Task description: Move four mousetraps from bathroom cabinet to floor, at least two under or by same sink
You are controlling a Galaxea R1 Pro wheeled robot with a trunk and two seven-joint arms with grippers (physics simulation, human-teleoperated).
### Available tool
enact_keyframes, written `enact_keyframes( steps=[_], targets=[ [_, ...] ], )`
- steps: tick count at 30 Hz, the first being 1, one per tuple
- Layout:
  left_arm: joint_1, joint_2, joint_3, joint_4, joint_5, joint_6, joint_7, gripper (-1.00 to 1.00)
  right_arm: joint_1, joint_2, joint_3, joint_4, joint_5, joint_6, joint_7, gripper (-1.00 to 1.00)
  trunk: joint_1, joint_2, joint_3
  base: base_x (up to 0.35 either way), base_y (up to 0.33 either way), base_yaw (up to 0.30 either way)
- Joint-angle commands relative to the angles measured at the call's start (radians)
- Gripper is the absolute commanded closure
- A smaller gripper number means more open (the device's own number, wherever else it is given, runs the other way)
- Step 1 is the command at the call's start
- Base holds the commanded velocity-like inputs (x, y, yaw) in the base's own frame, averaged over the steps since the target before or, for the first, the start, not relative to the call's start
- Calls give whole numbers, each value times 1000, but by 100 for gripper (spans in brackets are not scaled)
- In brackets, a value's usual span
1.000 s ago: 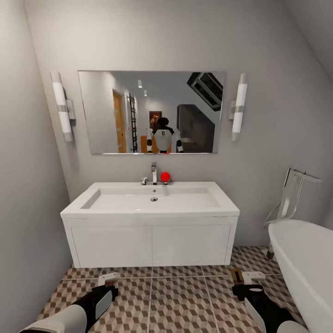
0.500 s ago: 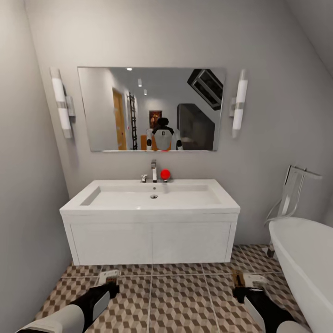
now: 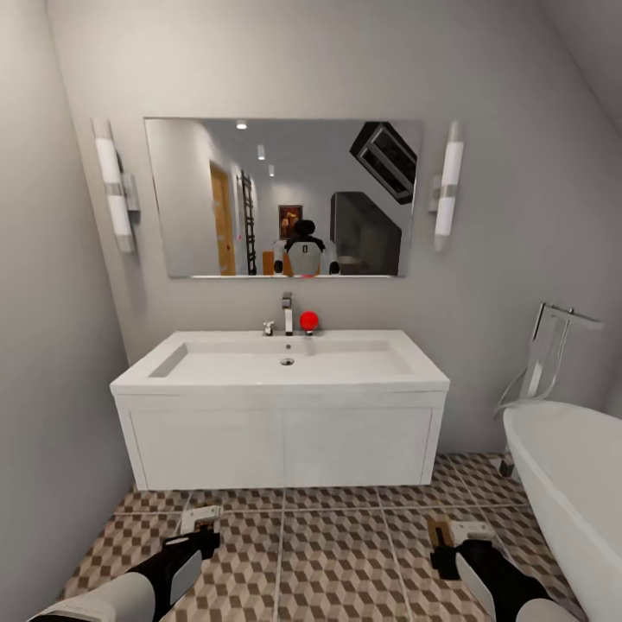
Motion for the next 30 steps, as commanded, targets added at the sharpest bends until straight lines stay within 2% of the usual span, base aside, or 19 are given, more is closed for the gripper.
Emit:
enact_keyframes(
  steps=[1,4,5,6,11,25,27,29,30],
  targets=[
    [0,0,-9,-1,8,3,6,100,0,-2,8,-2,-13,6,-6,100,4,-8,-4,0,0,0],
    [0,1,-9,0,7,-1,6,100,0,-6,10,-5,-12,22,15,100,15,-29,-14,0,0,0],
    [0,2,-9,1,7,-2,6,100,0,-7,9,-19,-11,76,36,100,19,-36,-17,0,0,0],
    [0,3,-9,1,8,-19,6,100,0,-9,7,-61,-11,188,106,100,23,-43,-20,0,0,0],
    [0,2,-9,1,9,-28,6,100,0,-9,5,-70,-11,210,126,100,42,-78,-36,0,0,0],
    [0,5,-9,2,9,-30,6,100,0,-6,5,-71,-11,169,123,100,96,-176,-80,0,0,0],
    [0,7,-9,2,9,-29,6,100,0,-6,4,-71,-11,115,121,100,104,-190,-86,0,0,0],
    [0,10,-8,2,10,-28,6,100,0,-4,4,-61,-13,13,118,100,111,-204,-92,0,0,0],
    [0,10,-8,1,10,-28,6,100,0,-4,3,-60,-14,-4,117,100,115,-211,-95,0,0,0]
  ],
)
